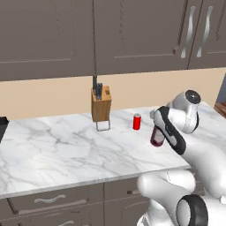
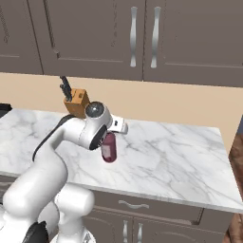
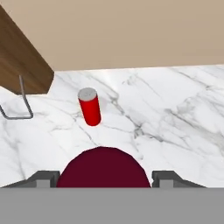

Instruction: Move the drinks to the dining counter.

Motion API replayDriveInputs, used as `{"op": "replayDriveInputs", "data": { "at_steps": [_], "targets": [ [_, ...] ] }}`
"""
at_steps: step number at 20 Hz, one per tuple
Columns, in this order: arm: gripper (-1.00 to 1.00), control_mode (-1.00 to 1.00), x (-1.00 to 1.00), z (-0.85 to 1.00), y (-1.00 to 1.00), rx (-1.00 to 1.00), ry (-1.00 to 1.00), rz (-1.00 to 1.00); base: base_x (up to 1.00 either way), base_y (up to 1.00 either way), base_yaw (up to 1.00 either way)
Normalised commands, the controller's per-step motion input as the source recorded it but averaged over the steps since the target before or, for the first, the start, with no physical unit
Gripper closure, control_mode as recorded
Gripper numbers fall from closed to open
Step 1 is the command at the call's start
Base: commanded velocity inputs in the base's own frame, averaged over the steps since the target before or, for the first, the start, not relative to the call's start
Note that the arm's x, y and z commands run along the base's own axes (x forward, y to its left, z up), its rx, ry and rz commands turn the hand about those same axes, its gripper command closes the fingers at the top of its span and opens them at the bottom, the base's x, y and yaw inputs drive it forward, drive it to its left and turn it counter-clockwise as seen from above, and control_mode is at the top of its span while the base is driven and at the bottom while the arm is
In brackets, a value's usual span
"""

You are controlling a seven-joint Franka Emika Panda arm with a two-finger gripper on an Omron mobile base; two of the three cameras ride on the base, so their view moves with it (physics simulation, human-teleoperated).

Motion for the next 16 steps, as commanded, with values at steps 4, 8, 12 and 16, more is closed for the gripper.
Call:
{"op": "replayDriveInputs", "data": {
  "at_steps": [4, 8, 12, 16],
  "targets": [
    [1.00, -1.00, -0.71, 0.97, -0.33, 0.00, 0.00, 0.00, 0.00, 0.00, 0.00],
    [1.00, -1.00, -0.71, 1.00, -0.18, -0.04, 0.06, 0.00, 0.00, 0.00, 0.00],
    [1.00, -1.00, -0.54, 0.82, -0.09, -0.02, 0.01, 0.00, 0.00, 0.00, 0.00],
    [1.00, -1.00, -0.56, 0.45, 0.00, 0.00, -0.12, 0.00, 0.00, 0.00, 0.00]
  ]
}}
